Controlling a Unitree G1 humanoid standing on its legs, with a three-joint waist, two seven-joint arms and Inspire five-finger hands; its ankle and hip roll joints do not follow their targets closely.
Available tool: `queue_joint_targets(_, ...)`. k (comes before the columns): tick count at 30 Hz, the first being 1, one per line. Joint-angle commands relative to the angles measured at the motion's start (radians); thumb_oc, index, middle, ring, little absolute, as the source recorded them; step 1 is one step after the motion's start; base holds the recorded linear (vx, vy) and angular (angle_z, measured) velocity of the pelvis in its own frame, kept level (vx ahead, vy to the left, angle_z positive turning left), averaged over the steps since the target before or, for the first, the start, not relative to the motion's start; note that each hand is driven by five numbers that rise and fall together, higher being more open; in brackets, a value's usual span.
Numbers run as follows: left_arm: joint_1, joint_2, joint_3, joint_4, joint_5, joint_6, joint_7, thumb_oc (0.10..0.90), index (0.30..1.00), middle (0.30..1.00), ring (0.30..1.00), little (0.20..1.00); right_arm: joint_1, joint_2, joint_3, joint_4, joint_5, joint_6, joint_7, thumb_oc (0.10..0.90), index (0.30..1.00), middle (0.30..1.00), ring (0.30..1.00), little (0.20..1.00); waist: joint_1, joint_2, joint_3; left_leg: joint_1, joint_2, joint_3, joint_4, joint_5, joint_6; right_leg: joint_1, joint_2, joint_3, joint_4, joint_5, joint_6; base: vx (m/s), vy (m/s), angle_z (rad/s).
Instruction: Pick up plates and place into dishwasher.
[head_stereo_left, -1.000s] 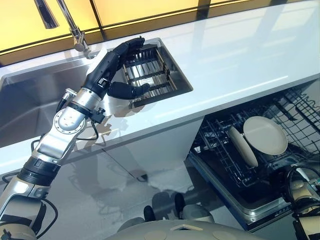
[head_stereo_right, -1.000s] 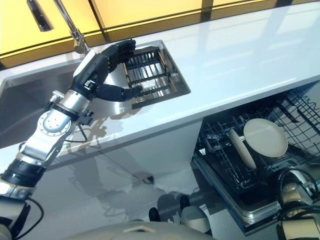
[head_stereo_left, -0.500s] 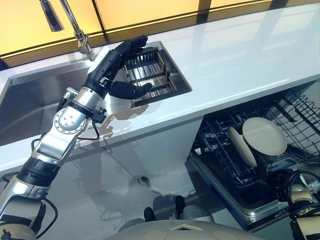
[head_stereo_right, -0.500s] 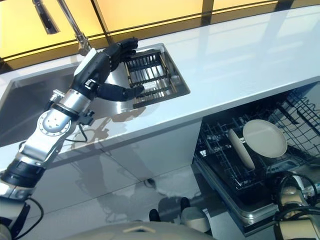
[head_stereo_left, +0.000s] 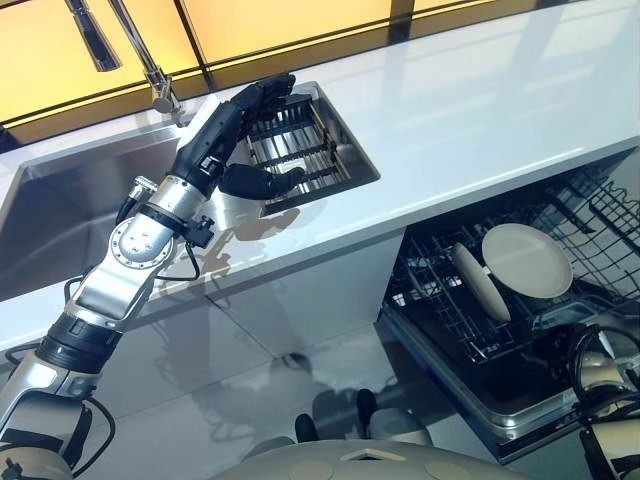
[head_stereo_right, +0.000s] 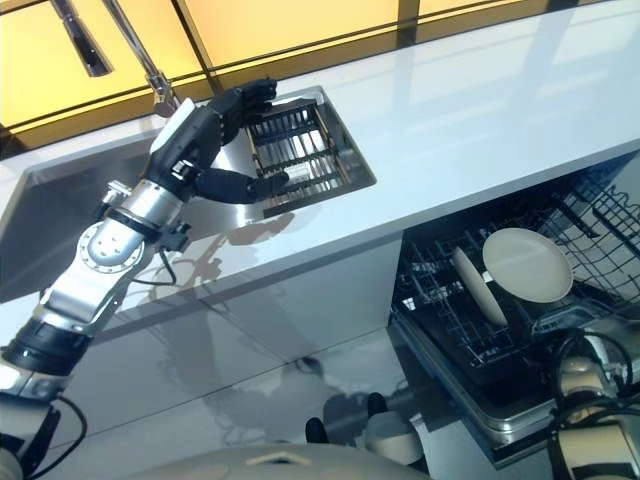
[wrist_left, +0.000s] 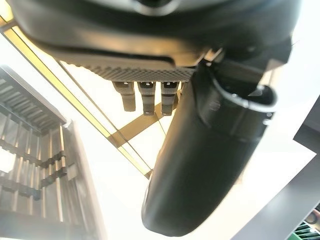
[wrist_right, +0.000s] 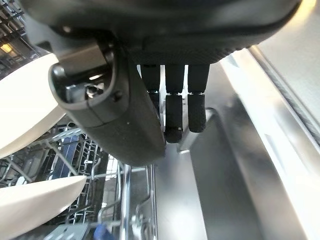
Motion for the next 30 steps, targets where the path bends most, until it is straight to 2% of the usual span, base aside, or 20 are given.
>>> queue_joint_targets(1,-0.178,-0.019,0.027,-0.008,-0.012,-0.072,0.073,0.8,0.9,0.9,0.9,0.9,-0.31,-0.005,0.081,-0.007,-0.014,-0.055,0.042,0.1,0.3,0.3,0.3,0.2,0.097,0.072,-0.011,-0.019,0.005,-0.015,0.051,-0.095,-0.032,-0.01,0.006,-0.022,0.117,-0.154,0.059,0.01,-0.01,0.06)
queue_joint_targets(6,-0.15,-0.006,0.045,-0.009,-0.004,-0.077,0.092,0.8,0.9,0.9,0.9,0.9,-0.366,-0.046,0.102,0.011,-0.023,-0.019,0.072,0.1,0.3,0.3,0.3,0.2,0.12,0.073,-0.01,-0.029,0.0,-0.039,0.047,-0.084,-0.037,-0.01,0.005,-0.042,0.123,-0.163,0.048,0.02,-0.012,0.09)
queue_joint_targets(13,-0.12,0.005,0.065,-0.009,0.0,-0.093,0.094,0.8,0.9,0.9,0.9,0.9,-0.401,-0.063,0.118,0.016,-0.016,-0.008,0.059,0.1,0.3,0.3,0.3,0.2,0.147,0.071,-0.008,-0.036,-0.003,-0.066,0.044,-0.074,-0.041,-0.006,0.006,-0.067,0.13,-0.173,0.036,0.03,-0.013,0.18)
queue_joint_targets(19,-0.09,0.018,0.084,-0.004,-0.002,-0.12,0.074,0.8,0.9,0.9,0.9,0.9,-0.436,-0.087,0.116,-0.002,0.014,-0.022,0.036,0.1,0.3,0.3,0.3,0.2,0.168,0.063,0.001,-0.05,-0.005,-0.093,0.041,-0.065,-0.043,-0.012,0.008,-0.085,0.135,-0.178,0.027,0.01,-0.023,0.15)
queue_joint_targets(22,-0.085,0.02,0.082,0.002,-0.004,-0.127,0.051,0.8,0.9,0.9,0.9,0.9,-0.453,-0.09,0.127,-0.025,0.019,-0.05,0.014,0.1,0.3,0.3,0.3,0.2,0.175,0.056,0.005,-0.055,-0.006,-0.103,0.045,-0.065,-0.043,-0.014,0.009,-0.089,0.137,-0.179,0.023,0.02,-0.016,0.18)
queue_joint_targets(30,-0.083,0.032,0.067,-0.007,-0.025,-0.118,-0.017,0.8,0.9,0.9,0.9,0.9,-0.435,-0.078,0.133,-0.069,0.008,-0.061,0.006,0.1,0.3,0.3,0.3,0.2,0.177,0.041,0.003,-0.056,-0.01,-0.107,0.05,-0.071,-0.038,-0.011,0.011,-0.086,0.129,-0.176,0.025,0.02,-0.006,0.01)
